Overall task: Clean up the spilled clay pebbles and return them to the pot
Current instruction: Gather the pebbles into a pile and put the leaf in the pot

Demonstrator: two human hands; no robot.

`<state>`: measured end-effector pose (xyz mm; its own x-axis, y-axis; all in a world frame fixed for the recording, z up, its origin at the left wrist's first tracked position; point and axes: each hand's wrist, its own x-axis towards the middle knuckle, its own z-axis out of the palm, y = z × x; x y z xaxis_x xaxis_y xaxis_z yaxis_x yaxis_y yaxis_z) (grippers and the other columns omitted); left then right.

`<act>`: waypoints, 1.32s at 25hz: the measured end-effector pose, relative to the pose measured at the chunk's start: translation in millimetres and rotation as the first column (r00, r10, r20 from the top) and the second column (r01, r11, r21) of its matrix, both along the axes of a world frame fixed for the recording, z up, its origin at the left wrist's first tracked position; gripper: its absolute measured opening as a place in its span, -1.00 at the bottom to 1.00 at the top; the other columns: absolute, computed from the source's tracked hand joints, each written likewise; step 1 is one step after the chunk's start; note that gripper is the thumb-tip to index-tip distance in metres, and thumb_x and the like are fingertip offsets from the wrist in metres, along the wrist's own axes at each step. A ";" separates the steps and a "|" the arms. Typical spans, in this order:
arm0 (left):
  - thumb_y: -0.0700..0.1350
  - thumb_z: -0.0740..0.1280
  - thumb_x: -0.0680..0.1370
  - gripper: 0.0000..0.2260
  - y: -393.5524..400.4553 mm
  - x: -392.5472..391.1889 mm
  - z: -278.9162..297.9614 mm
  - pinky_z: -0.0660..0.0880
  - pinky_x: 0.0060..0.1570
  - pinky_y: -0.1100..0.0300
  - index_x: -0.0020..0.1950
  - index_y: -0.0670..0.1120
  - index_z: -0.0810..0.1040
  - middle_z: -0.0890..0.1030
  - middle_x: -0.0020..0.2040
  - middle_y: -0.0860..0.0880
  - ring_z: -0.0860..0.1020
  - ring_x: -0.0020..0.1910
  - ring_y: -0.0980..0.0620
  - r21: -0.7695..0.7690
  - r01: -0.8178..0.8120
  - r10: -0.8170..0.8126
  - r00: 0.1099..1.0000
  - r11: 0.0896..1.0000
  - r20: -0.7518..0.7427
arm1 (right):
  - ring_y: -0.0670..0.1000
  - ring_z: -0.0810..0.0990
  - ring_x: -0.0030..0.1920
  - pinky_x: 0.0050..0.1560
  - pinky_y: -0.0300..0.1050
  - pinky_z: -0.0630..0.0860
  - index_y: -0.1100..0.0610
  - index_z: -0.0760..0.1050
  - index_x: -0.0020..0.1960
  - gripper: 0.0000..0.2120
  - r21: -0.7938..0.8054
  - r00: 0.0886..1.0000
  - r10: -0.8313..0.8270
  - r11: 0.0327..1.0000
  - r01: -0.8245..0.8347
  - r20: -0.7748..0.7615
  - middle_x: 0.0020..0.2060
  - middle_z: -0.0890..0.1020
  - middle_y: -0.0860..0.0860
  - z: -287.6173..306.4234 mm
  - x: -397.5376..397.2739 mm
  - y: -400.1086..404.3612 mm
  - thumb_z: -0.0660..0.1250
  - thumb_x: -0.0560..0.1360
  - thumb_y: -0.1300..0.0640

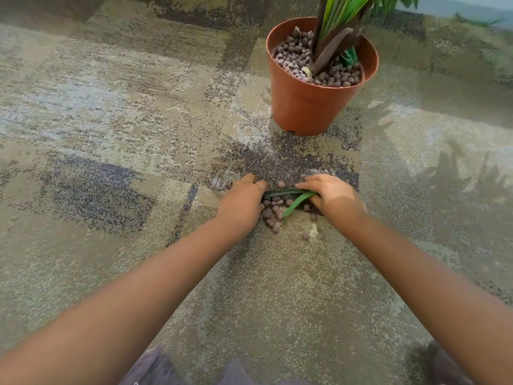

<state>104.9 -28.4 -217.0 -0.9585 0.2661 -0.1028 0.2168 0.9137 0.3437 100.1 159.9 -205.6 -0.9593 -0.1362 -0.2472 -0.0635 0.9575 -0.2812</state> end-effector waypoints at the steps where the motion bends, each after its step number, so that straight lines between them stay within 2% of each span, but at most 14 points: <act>1: -0.27 0.29 0.46 -0.84 -1.5 0.5 0.6 0.48 -0.17 0.14 0.01 -0.11 0.51 0.45 -0.05 -0.06 0.44 -0.11 -0.02 0.043 -0.016 0.016 1.000 0.999 -0.001 | 0.01 0.60 -0.02 -0.02 -0.12 0.56 -0.06 0.50 0.25 -0.68 -0.001 1.000 -0.030 1.000 0.030 -0.002 0.19 0.56 -0.03 1.7 -1.4 0.6 0.26 0.54 0.19; 4: -0.32 0.28 0.44 -0.86 -1.4 0.3 1.0 0.50 -0.13 0.11 -0.12 -0.08 0.53 0.48 -0.05 -0.07 0.49 -0.09 -0.06 0.124 -0.075 0.071 0.997 0.989 0.035 | -0.10 0.43 -0.46 -0.53 -0.29 0.38 -0.03 0.57 0.16 -0.74 -0.213 0.965 -0.259 0.941 0.262 0.040 -0.14 0.67 -0.03 5.8 -5.6 6.7 0.33 0.50 0.17; 6: -0.34 0.26 0.45 -0.82 0.4 -1.8 5.8 0.51 -0.20 0.14 -0.19 -0.06 0.53 0.53 -0.02 -0.09 0.51 -0.13 -0.04 0.224 -0.194 0.166 0.976 0.955 0.139 | -0.12 0.36 -0.52 -0.62 -0.38 0.26 0.05 0.60 0.12 -0.77 -0.419 0.939 -0.343 0.849 0.323 0.029 -0.29 0.65 -0.05 14.0 -7.1 12.5 0.36 0.48 0.18; 9: -0.36 0.24 0.46 -0.74 3.8 -11.9 23.9 0.36 -0.47 0.34 -0.28 -0.01 0.50 0.54 -0.24 0.06 0.46 -0.37 0.11 0.379 -0.313 0.233 0.942 0.871 0.241 | -0.15 0.37 -0.54 -0.63 -0.43 0.23 0.11 0.60 0.10 -0.79 -0.490 0.953 -0.292 0.844 0.217 -0.082 -0.31 0.63 -0.06 45.3 -13.1 13.3 0.35 0.48 0.19; 13: -0.34 0.25 0.46 -0.71 22.8 -50.8 80.9 0.31 -0.58 0.46 -0.31 0.04 0.46 0.53 -0.30 0.10 0.41 -0.48 0.21 0.612 -0.251 0.228 0.967 0.750 0.117 | -0.28 0.47 -0.45 -0.50 -0.49 0.39 0.12 0.58 0.12 -0.79 -0.343 0.875 -0.152 0.939 -0.017 -0.461 -0.15 0.62 -0.08 116.0 -51.9 11.9 0.31 0.50 0.22; 15: -0.34 0.27 0.44 -0.71 36.2 -83.7 112.7 0.36 -0.49 0.47 -0.32 0.05 0.46 0.54 -0.27 0.12 0.44 -0.39 0.25 0.686 -0.220 0.273 0.962 0.693 0.032 | -0.06 0.62 -0.20 -0.23 -0.36 0.51 0.11 0.59 0.14 -0.77 -0.203 0.818 -0.125 0.979 0.010 -0.561 -0.04 0.67 0.01 145.7 -85.6 13.0 0.28 0.51 0.23; 17: -0.31 0.29 0.45 -0.79 50.3 -120.9 137.7 0.41 -0.32 0.47 -0.22 0.02 0.51 0.58 -0.14 0.07 0.48 -0.25 0.22 0.698 -0.220 0.288 0.957 0.681 0.021 | 0.11 0.60 0.01 -0.01 -0.15 0.49 0.16 0.59 0.14 -0.76 0.005 0.849 -0.076 0.996 0.092 -0.523 0.04 0.65 0.14 162.5 -120.4 13.3 0.24 0.52 0.23; 20: -0.29 0.20 0.50 -0.71 61.0 -154.3 159.3 0.51 0.04 0.11 0.16 -0.02 0.48 0.53 0.09 -0.06 0.52 0.02 0.00 0.712 -0.276 0.220 0.960 0.646 0.173 | 0.17 0.59 0.02 0.02 -0.03 0.55 0.22 0.58 0.11 -0.77 0.222 0.942 -0.035 0.968 0.115 -0.334 0.01 0.64 0.18 168.1 -144.4 5.8 0.32 0.50 0.14; 22: -0.34 0.10 0.50 -0.66 58.3 -155.1 160.7 0.52 0.02 0.07 0.14 -0.04 0.48 0.53 0.10 -0.06 0.53 -0.03 0.00 0.748 -0.305 0.284 0.945 0.590 0.161 | 0.15 0.60 0.02 0.03 -0.03 0.55 0.18 0.58 0.13 -0.73 0.201 0.944 -0.033 0.974 0.104 -0.329 0.02 0.64 0.15 166.0 -143.0 6.7 0.35 0.48 0.10; 25: -0.38 0.10 0.44 -0.68 51.7 -135.8 143.7 0.49 -0.25 0.18 -0.12 0.01 0.49 0.56 -0.09 0.02 0.49 -0.23 0.12 0.800 -0.337 0.419 0.900 0.497 0.118 | 0.07 0.61 0.01 -0.02 -0.12 0.50 0.06 0.61 0.11 -0.78 0.082 0.802 0.053 0.997 -0.005 -0.594 0.01 0.66 0.06 146.5 -118.9 13.6 0.29 0.50 0.15; 27: -0.35 0.15 0.46 -0.71 47.1 -111.5 115.7 0.39 -0.38 0.32 -0.15 0.05 0.46 0.52 -0.15 0.11 0.47 -0.28 0.22 0.761 -0.274 0.340 0.937 0.588 0.074 | 0.03 0.61 -0.01 0.01 -0.11 0.54 0.06 0.61 0.09 -0.78 0.062 0.772 0.172 0.983 -0.170 -0.612 -0.01 0.67 0.05 119.1 -93.4 14.6 0.26 0.52 0.19; 30: -0.24 0.16 0.53 -0.81 24.6 -71.8 62.2 0.35 -0.48 0.44 0.02 0.02 0.46 0.52 -0.07 0.11 0.45 -0.39 0.28 0.527 -0.138 0.170 0.985 0.839 -0.012 | 0.02 0.62 0.02 0.06 -0.12 0.56 0.10 0.57 0.15 -0.76 0.040 0.893 0.332 0.941 -0.336 -0.304 0.03 0.65 0.07 67.5 -49.2 23.9 0.25 0.53 0.25; 32: -0.04 0.12 0.57 -0.74 1.0 -56.8 24.0 0.50 -0.04 0.21 0.24 -0.02 0.39 0.45 0.24 -0.06 0.51 0.04 0.09 0.084 -0.021 0.022 1.000 0.996 -0.011 | 0.00 0.58 0.09 0.09 -0.16 0.53 0.08 0.50 0.25 -0.70 0.081 0.932 0.352 0.935 -0.346 -0.089 0.14 0.59 0.05 39.5 -30.3 30.7 0.24 0.54 0.22; 33: 0.08 0.07 0.56 -0.61 -10.0 -50.8 7.4 0.37 0.23 -0.01 0.35 -0.02 0.28 0.29 0.40 -0.13 0.34 0.31 -0.09 -0.141 0.031 -0.025 0.999 0.990 0.043 | 0.00 0.55 0.12 0.11 -0.16 0.52 0.06 0.45 0.30 -0.67 0.092 0.950 0.311 0.947 -0.307 -0.032 0.19 0.56 0.04 29.4 -25.5 31.9 0.24 0.55 0.19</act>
<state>54.0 -38.3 -209.6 -0.9450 0.2730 -0.1804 0.2315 0.9474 0.2208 74.6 191.7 -176.1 -0.8839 -0.4084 -0.2281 -0.3711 0.9091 -0.1894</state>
